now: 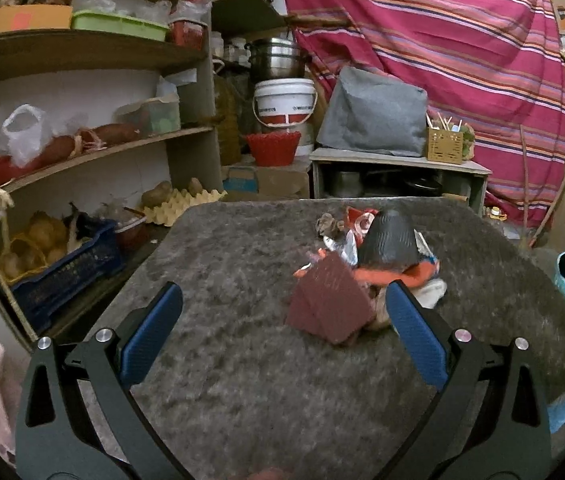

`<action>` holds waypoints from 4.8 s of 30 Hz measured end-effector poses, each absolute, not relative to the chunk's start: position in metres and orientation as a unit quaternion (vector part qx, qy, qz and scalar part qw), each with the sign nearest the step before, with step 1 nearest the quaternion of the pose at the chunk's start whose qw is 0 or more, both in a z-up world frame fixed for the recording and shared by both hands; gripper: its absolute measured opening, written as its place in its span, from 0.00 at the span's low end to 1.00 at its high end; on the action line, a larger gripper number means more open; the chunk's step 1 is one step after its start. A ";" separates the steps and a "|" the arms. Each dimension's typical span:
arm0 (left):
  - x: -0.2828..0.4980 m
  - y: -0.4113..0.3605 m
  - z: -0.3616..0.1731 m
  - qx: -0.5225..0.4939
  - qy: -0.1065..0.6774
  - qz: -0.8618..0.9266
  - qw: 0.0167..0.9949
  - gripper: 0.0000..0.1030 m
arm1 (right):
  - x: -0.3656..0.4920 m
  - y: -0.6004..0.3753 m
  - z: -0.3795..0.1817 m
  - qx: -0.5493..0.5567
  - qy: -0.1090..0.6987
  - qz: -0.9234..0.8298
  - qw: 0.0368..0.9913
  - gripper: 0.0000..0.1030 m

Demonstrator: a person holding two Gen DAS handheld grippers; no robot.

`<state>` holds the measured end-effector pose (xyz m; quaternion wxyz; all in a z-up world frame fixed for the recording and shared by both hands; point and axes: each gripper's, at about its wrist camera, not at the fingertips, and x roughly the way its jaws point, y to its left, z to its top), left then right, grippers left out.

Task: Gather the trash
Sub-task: 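Grasp the maroon scouring pad with the left tool while the right tool grasps the black ribbed cup, then carry the pad and cup to the blue basket and open both tools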

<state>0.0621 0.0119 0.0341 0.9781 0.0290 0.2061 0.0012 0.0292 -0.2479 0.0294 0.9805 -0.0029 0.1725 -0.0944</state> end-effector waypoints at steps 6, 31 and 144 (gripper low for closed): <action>0.117 -0.001 0.039 0.016 0.238 -0.022 0.971 0.95 | 0.080 -0.265 0.048 -0.009 0.197 -0.092 0.976 0.96; 0.198 -0.012 -0.039 -0.021 0.354 -0.060 0.933 0.80 | 0.140 -0.286 0.008 -0.036 0.239 -0.142 0.960 0.96; 0.100 -0.447 0.010 0.135 0.252 -0.356 0.889 0.61 | -0.012 -0.616 0.000 0.143 0.271 -0.283 0.909 0.56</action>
